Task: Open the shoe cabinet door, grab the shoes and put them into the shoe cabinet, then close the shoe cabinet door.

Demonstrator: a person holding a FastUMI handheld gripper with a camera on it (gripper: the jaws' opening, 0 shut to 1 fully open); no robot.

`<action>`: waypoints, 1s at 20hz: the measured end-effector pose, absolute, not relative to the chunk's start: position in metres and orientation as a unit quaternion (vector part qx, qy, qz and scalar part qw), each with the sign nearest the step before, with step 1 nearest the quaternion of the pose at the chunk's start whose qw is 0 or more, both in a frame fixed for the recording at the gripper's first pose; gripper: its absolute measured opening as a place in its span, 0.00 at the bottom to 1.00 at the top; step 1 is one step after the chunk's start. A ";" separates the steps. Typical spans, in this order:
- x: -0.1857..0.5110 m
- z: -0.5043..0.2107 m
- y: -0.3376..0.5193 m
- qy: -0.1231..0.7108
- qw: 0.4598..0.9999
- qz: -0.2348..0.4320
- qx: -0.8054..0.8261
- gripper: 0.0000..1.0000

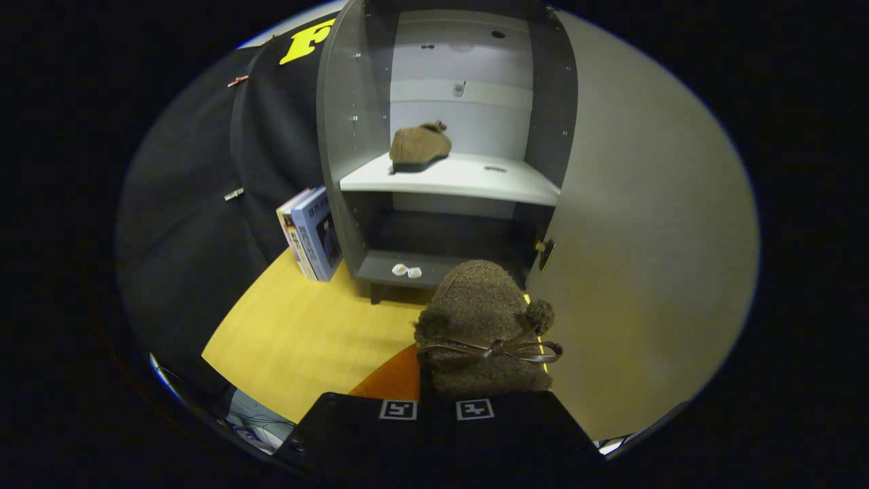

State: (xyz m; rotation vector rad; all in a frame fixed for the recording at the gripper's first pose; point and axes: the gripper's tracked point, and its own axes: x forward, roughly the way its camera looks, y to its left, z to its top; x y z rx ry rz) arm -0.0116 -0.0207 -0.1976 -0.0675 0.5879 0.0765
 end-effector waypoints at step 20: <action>0.267 -0.079 -0.012 0.259 0.965 -0.044 0.020 0.06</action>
